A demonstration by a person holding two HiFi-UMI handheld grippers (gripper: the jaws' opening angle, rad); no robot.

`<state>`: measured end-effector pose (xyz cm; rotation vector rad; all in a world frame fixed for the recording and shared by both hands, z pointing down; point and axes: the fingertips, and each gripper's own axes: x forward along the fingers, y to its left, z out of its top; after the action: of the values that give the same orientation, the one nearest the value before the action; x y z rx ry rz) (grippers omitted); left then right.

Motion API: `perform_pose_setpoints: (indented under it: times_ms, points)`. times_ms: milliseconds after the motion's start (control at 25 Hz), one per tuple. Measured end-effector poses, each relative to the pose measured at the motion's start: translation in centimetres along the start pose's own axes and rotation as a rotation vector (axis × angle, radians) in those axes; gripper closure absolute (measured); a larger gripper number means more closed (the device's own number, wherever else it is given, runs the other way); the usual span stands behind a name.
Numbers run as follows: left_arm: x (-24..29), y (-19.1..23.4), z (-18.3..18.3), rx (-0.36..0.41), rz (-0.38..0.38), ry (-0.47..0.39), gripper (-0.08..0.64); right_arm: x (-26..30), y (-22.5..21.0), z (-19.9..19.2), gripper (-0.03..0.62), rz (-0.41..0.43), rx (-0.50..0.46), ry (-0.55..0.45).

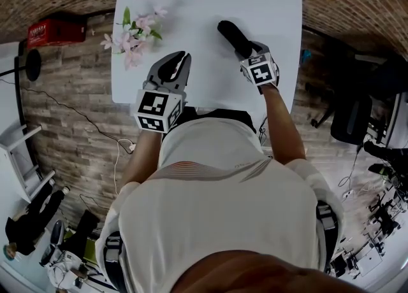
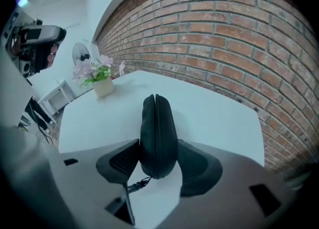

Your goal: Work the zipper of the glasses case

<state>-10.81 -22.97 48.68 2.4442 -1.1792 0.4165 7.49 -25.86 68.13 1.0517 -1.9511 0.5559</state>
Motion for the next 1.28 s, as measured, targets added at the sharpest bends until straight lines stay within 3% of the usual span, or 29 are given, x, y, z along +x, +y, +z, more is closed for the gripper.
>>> perform_pose_setpoints:
  times_ms: [240,480,760,1000,1120,1280]
  points:
    - [0.0,0.0,0.5,0.002,-0.007,-0.014,0.514,-2.4,-0.7,1.6,0.301,0.081,0.218,-0.141]
    - [-0.1,-0.3,2.4,0.01,-0.02,-0.057,0.514,-7.3,-1.0,5.2,0.301,0.151,0.348,-0.319]
    - [0.3,-1.1,6.3,0.003,-0.077,-0.14,0.514,-14.6,-1.4,10.4,0.301,0.242,0.409,-0.562]
    - [0.0,-2.1,9.1,0.019,-0.114,-0.191,0.514,-20.7,-1.5,13.8,0.301,0.314,0.427,-0.711]
    - [-0.2,-3.1,10.9,-0.03,-0.206,-0.234,0.514,-22.4,-1.1,14.9,0.301,0.391,0.446,-0.761]
    - [-0.6,-5.2,13.3,-0.143,-0.423,-0.273,0.512,-24.4,0.1,16.1,0.301,0.577,0.501,-0.818]
